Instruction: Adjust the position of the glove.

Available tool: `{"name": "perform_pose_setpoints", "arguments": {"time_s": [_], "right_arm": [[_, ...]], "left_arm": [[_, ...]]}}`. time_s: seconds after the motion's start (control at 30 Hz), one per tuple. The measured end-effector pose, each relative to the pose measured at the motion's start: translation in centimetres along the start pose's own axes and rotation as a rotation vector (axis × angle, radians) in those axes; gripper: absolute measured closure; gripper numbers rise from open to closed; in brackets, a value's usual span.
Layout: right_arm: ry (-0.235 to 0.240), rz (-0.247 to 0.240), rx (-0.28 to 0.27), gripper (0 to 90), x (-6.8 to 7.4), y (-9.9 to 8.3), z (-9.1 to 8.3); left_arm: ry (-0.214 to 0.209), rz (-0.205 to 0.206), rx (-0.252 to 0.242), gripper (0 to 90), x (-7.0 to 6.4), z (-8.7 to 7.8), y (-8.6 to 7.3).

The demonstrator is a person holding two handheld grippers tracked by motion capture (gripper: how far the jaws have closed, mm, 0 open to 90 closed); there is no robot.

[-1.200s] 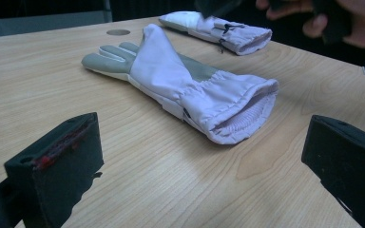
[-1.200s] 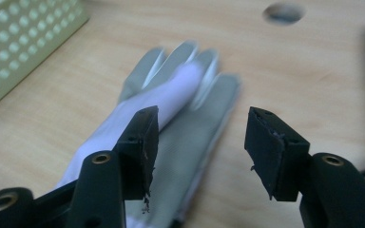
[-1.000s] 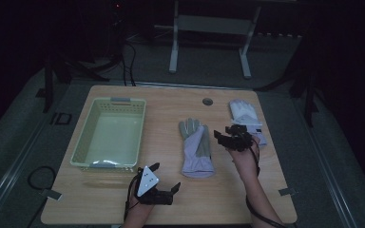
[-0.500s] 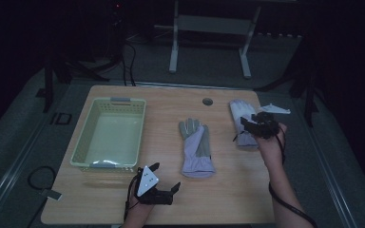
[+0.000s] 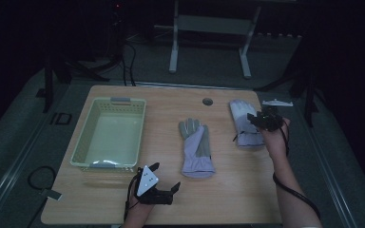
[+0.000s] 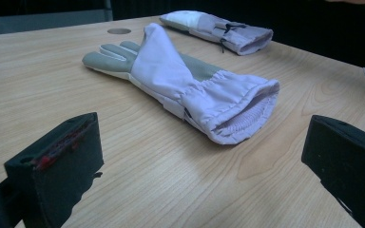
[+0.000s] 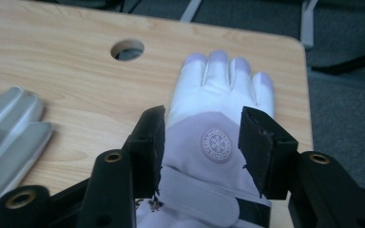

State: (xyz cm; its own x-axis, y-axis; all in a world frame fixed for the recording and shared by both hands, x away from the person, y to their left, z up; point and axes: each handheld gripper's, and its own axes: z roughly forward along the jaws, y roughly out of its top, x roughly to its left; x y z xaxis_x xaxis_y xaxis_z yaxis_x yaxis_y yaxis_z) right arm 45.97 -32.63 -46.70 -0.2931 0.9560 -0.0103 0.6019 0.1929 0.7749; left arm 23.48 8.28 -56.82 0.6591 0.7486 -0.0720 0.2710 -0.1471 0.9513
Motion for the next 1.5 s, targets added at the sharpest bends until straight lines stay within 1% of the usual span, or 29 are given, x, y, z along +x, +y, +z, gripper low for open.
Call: {"name": "perform_pose_setpoints", "arguments": {"time_s": [0.17,0.23,0.27,0.3,0.33,0.4,0.43,0.47,0.53,0.57,0.63,0.7,0.73,0.77,0.8,0.83,0.87,0.9,1.1,1.17,1.23,1.27,1.33,1.37,1.5], "right_arm": [[0.01,0.019,0.046,50.6,-0.5,-0.1,2.1],[-0.009,0.001,0.077,50.7,-0.5,-0.4,2.8],[0.003,0.011,0.085,50.4,-0.6,-0.5,3.1],[0.004,0.022,0.089,50.2,-0.7,-0.6,3.4],[-0.003,0.021,0.096,50.1,-0.9,-0.7,3.7],[0.0,0.03,0.108,48.6,-1.3,-0.8,4.3],[-0.013,0.034,0.118,48.6,-1.5,-0.8,4.6],[-0.008,0.037,0.126,48.4,-1.7,-0.8,4.9],[-0.02,0.033,0.154,48.8,-2.0,-1.0,5.7],[-0.012,0.033,0.173,48.1,-2.1,-1.1,6.1],[-0.012,0.026,0.2,48.1,-2.2,-1.4,6.8],[-0.004,0.019,0.217,48.3,-2.1,-1.8,7.4],[0.004,0.026,0.215,50.9,-2.2,-2.0,7.5],[0.019,0.038,0.211,52.4,-2.3,-2.1,7.5],[0.028,0.043,0.208,56.5,-2.4,-2.2,7.5],[0.037,0.036,0.204,60.1,-2.4,-2.3,7.5],[0.037,0.036,0.204,60.1,-2.4,-2.3,7.5],[0.03,-0.002,0.197,62.9,-2.1,-2.4,7.4],[-0.003,-0.027,0.217,72.5,-1.3,-2.2,7.3],[-0.013,-0.007,0.213,75.6,-1.2,-2.2,7.2],[-0.025,-0.003,0.214,78.0,-0.9,-2.1,6.8],[-0.038,0.001,0.201,78.7,-0.8,-2.0,6.4],[-0.039,0.0,0.191,78.9,-0.7,-1.9,5.8],[-0.031,0.015,0.193,79.1,-0.6,-1.8,5.5],[-0.031,0.027,0.168,79.8,-0.5,-1.2,3.7]], "left_arm": [[0.002,0.002,0.0,0.0,0.0,0.0,0.0],[0.004,-0.001,0.0,0.0,0.0,0.0,0.0],[0.003,-0.001,0.0,0.0,0.0,0.0,0.0],[0.003,-0.001,0.0,0.0,0.0,0.0,0.0],[0.002,-0.001,0.0,0.0,0.0,0.0,0.0],[0.0,-0.001,0.0,0.0,0.0,0.0,0.0],[-0.002,-0.003,0.0,0.0,0.0,0.0,0.0],[-0.004,-0.004,0.001,0.0,0.0,0.0,0.0],[-0.005,-0.01,0.001,0.0,0.1,0.0,0.0],[-0.006,-0.012,0.001,0.0,0.1,0.0,0.0],[-0.006,-0.013,0.0,0.0,0.1,0.0,0.0],[-0.005,-0.01,0.001,0.0,0.1,0.0,0.0],[-0.005,-0.008,0.001,0.0,0.1,0.0,0.0],[-0.004,-0.008,0.001,0.0,0.1,0.0,0.0],[-0.004,-0.008,0.001,0.0,0.1,0.0,0.0],[-0.004,-0.009,0.001,0.0,0.1,0.0,0.0],[-0.004,-0.009,0.001,0.0,0.1,0.0,0.0],[-0.004,-0.01,0.001,0.0,0.1,0.0,0.0],[-0.003,-0.01,0.002,0.0,0.1,0.0,0.0],[-0.002,-0.007,0.001,0.0,0.1,0.0,0.0],[-0.003,-0.01,0.0,0.0,0.1,0.0,0.0],[-0.003,-0.01,0.0,0.0,0.1,0.0,0.0],[-0.003,-0.015,0.001,0.0,0.1,0.0,0.0],[-0.002,-0.016,0.001,0.0,0.1,0.0,0.0],[-0.001,-0.01,0.002,0.0,0.1,0.0,0.0]]}}
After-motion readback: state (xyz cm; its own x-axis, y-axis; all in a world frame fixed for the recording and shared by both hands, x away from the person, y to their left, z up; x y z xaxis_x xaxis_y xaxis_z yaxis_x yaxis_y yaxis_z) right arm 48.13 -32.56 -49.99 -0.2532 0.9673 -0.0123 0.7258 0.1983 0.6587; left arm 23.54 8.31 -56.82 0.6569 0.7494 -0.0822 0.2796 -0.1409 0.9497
